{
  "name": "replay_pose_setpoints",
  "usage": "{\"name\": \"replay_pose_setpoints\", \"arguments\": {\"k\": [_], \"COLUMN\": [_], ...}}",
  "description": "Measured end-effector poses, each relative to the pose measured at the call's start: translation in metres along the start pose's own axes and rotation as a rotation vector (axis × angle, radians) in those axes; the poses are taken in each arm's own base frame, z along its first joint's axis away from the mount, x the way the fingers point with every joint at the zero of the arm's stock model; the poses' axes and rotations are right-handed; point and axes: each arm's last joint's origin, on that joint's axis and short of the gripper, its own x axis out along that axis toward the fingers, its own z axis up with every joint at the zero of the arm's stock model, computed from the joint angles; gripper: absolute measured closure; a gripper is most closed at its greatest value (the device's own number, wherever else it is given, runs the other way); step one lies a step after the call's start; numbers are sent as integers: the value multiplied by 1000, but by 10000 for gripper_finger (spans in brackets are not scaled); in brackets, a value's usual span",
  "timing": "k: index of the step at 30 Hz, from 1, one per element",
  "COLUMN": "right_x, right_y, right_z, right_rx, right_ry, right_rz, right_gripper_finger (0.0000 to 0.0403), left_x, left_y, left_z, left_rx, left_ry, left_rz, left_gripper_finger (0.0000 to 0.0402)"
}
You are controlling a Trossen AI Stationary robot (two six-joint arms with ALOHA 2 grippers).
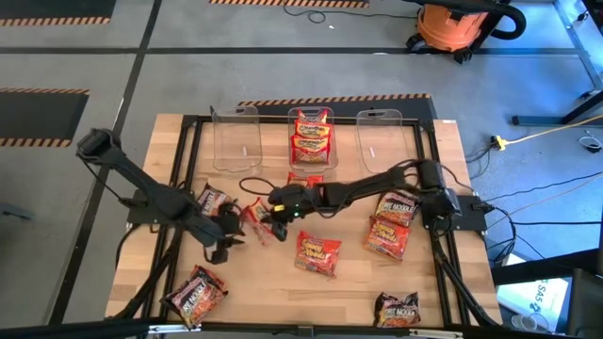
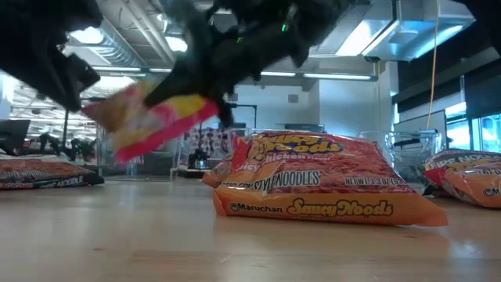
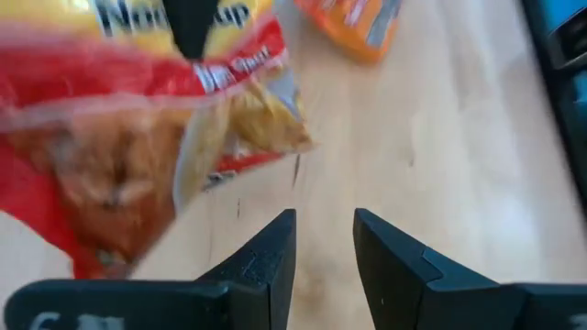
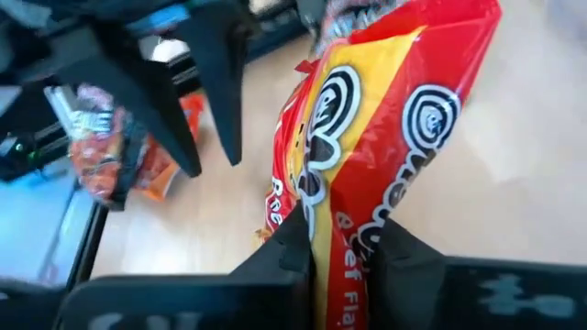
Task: Sort Maruchan noodles
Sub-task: Put the red noodle pack into the middle transparent bin
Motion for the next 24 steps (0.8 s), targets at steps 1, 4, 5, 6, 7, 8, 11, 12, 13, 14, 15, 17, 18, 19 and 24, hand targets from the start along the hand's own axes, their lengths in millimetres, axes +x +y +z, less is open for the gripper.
{"name": "replay_pose_setpoints", "arguments": {"k": [1, 4, 5, 6, 7, 8, 11, 12, 13, 14, 15, 17, 18, 19, 24], "right_x": [-7, -30, -39, -48, -56, -67, -99, -109, -119, -128, -136, -150, -155, -159, -168], "right_y": [2, 6, 7, 6, 5, 4, -1, -4, -7, -12, -17, -28, -34, -41, -77], "right_z": [6, 21, 26, 32, 38, 44, 62, 68, 74, 78, 83, 90, 92, 94, 95], "right_rx": [-31, -111, -135, -161, -194, -226, -334, -375, -413, -453, -494, -562, -596, -619, -687], "right_ry": [0, 10, 14, 13, 7, 8, -1, -8, -13, -4, -6, 18, 33, 43, 172], "right_rz": [-3, -39, -59, -86, -109, -135, -233, -270, -302, -340, -383, -460, -495, -525, -585], "right_gripper_finger": [373, 372, 372, 372, 371, 371, 371, 371, 371, 371, 371, 371, 371, 371, 371], "left_x": [-3, -11, -13, -14, -14, -14, -15, -15, -14, -14, -14, -14, -14, -14, -14], "left_y": [0, -1, -1, -1, -1, 0, 1, 1, 1, 2, 2, 2, 2, 2, 3], "left_z": [1, 3, 4, 5, 6, 6, 6, 7, 7, 7, 7, 8, 8, 8, 9], "left_rx": [-3, -12, -14, -17, -20, -22, -23, -24, -24, -24, -24, -26, -27, -28, -30], "left_ry": [-16, -61, -67, -76, -88, -96, -116, -124, -131, -137, -143, -153, -157, -161, -180], "left_rz": [-10, -24, -24, -27, -26, -18, 14, 26, 39, 53, 64, 72, 74, 76, 103], "left_gripper_finger": [296, 296, 296, 296, 296, 296, 296, 296, 296, 296, 296, 296, 296, 296, 296]}}
